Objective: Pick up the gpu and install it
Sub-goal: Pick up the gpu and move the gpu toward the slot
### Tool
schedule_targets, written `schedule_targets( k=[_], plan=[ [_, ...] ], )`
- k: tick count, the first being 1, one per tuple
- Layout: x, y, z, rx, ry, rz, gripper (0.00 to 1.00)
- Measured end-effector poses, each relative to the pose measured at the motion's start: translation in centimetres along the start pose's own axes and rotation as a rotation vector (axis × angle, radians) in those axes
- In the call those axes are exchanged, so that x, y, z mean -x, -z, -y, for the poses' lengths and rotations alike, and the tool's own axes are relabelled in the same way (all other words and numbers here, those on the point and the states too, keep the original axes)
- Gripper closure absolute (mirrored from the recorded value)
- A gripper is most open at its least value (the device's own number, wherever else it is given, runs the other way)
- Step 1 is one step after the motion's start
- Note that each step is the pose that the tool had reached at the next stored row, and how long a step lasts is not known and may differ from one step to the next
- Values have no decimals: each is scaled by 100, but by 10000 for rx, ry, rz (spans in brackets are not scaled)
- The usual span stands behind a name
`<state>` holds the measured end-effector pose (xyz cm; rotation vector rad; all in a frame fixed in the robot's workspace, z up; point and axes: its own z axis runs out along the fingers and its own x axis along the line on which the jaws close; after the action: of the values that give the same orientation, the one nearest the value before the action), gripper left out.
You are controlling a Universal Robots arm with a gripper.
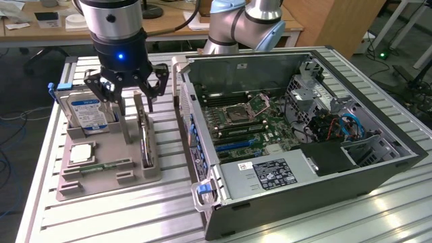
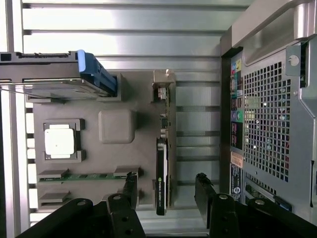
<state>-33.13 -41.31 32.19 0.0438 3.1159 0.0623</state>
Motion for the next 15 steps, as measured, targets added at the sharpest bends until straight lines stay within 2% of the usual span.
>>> schedule_targets(
  k=[15],
  plan=[
    [-1, -52, 0, -7, 0, 2, 41]
  ],
)
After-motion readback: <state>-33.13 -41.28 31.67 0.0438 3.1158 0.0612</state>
